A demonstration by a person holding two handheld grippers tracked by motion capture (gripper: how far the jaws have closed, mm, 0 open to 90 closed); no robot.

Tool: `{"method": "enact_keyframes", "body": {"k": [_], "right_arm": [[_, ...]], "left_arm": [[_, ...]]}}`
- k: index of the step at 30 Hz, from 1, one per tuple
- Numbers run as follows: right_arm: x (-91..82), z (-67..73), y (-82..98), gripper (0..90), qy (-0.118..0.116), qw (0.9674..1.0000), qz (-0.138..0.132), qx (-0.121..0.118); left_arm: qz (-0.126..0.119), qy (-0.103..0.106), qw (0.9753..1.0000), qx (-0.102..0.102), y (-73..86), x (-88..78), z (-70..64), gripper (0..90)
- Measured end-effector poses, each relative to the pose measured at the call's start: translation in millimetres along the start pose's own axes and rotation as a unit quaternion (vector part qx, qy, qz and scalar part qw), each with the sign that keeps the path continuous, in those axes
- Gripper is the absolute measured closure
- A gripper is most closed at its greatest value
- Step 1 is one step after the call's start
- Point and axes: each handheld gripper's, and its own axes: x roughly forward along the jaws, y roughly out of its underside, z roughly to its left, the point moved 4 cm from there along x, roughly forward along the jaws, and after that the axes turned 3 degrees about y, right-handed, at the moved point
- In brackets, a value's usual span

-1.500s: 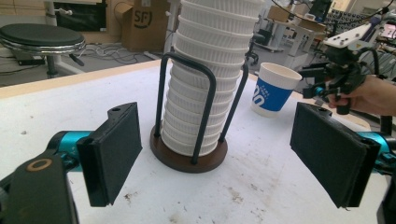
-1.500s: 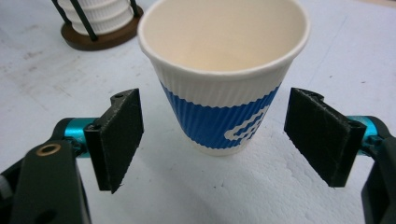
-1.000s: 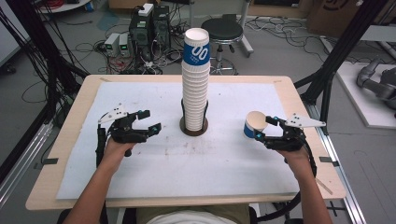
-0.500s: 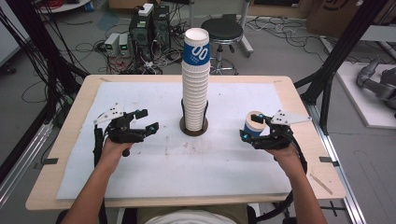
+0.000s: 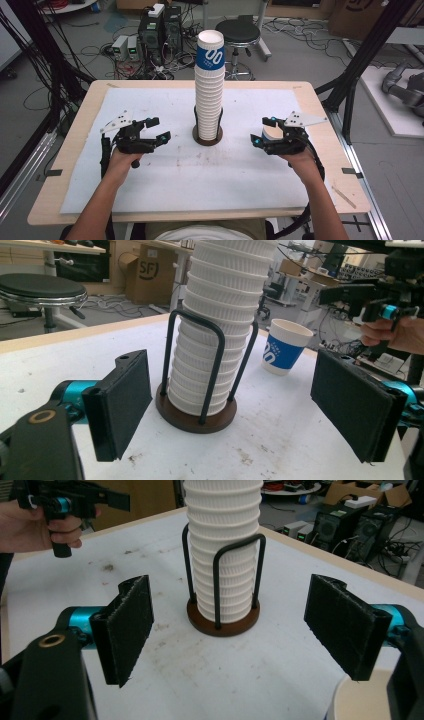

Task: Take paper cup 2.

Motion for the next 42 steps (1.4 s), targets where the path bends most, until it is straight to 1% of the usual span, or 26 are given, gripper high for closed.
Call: {"method": "enact_keyframes", "body": {"k": [5,8,11,16,17,18,20,25,29,31,35,36,38,42], "right_arm": [[5.0,0.7,-24.7,20.1,-0.015,0.9999,-0.004,-0.006],[9.0,-0.1,-44.9,20.1,-0.020,0.9996,-0.015,-0.009],[13.2,-0.4,-65.6,20.1,-0.030,0.9993,-0.023,-0.009],[19.4,-0.6,-103.2,19.1,-0.039,0.9983,-0.036,-0.022],[21.0,-0.8,-109.7,19.1,-0.040,0.9984,-0.034,-0.023],[22.8,-1.3,-115.6,19.1,-0.039,0.9981,-0.035,-0.030],[27.1,-2.5,-124.2,19.1,-0.041,0.9983,-0.032,-0.028],[38.4,-6.4,-135.3,19.1,-0.042,0.9983,-0.034,-0.024],[48.8,-9.3,-136.2,19.1,-0.044,0.9984,-0.030,-0.021],[54.2,-9.5,-136.5,19.1,-0.049,0.9982,-0.028,-0.018],[66.0,-8.4,-137.9,19.1,-0.052,0.9980,-0.026,-0.025],[69.1,-8.2,-138.2,19.1,-0.053,0.9981,-0.023,-0.023],[76.3,-8.2,-139.3,19.1,-0.051,0.9982,-0.024,-0.020],[88.2,-7.2,-139.9,19.1,-0.050,0.9980,-0.031,-0.023]], "left_arm": [[-0.001,0.000,1.0000,-0.001,-0.5,-0.2,-1.0,16.3],[-0.004,0.000,1.0000,0.000,-1.4,-0.2,-1.5,16.3],[-0.004,0.001,1.0000,0.000,-1.6,0.2,-2.3,16.3],[-0.002,0.002,1.0000,0.000,-1.0,0.7,-1.9,16.3],[-0.002,0.002,1.0000,-0.001,-1.0,0.4,-1.7,16.3],[-0.004,0.002,1.0000,-0.001,-1.2,0.2,-1.6,16.3],[-0.005,0.001,1.0000,0.000,-1.5,-0.1,-1.4,16.3],[-0.003,0.003,1.0000,0.000,-1.0,0.8,-1.8,16.3],[-0.001,0.003,1.0000,0.000,-0.8,0.7,-1.3,16.3],[-0.001,0.003,1.0000,0.000,-0.8,0.8,-1.3,16.3],[-0.002,0.003,1.0000,-0.001,-0.8,0.8,-1.1,16.3],[-0.002,0.003,1.0000,-0.001,-0.8,0.8,-1.1,16.3],[-0.001,0.003,1.0000,0.000,-0.7,0.8,-1.1,16.3],[-0.002,0.004,1.0000,-0.001,-0.8,0.8,-1.1,16.3]]}}
